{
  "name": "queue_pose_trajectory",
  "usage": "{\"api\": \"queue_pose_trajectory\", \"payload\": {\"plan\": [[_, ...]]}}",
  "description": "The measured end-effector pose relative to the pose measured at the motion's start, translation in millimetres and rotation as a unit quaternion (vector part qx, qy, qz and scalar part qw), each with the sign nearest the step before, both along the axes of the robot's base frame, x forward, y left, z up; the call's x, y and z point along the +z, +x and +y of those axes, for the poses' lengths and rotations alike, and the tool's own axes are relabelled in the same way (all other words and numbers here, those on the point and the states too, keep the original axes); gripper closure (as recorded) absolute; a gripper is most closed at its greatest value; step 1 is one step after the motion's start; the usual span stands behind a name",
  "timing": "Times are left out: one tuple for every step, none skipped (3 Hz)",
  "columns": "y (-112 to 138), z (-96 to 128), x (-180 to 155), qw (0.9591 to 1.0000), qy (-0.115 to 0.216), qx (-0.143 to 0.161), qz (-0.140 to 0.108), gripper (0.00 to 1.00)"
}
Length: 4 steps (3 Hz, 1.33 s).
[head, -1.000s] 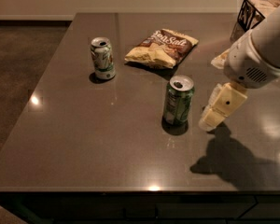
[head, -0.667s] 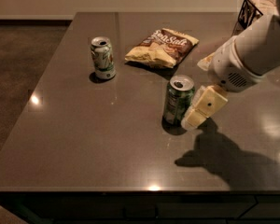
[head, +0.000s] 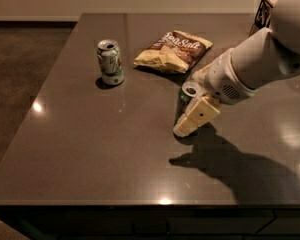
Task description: Pick green can
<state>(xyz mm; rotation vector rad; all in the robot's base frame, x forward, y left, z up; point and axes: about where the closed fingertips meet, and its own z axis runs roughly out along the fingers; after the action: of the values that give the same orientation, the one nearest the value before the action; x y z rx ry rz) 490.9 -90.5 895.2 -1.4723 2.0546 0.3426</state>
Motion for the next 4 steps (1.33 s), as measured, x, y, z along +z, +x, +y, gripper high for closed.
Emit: {"api": "queue_pose_trajectory", "payload": {"plan": [[2, 7, 1, 0.9999, 0.013, 0.004, 0.001, 0.37], [3, 10, 14, 0.9996, 0.027, 0.007, -0.002, 0.6], [5, 10, 38, 0.9993, 0.033, 0.013, -0.011, 0.83], [7, 10, 71, 0.9989, 0.033, 0.021, -0.026, 1.0]]}}
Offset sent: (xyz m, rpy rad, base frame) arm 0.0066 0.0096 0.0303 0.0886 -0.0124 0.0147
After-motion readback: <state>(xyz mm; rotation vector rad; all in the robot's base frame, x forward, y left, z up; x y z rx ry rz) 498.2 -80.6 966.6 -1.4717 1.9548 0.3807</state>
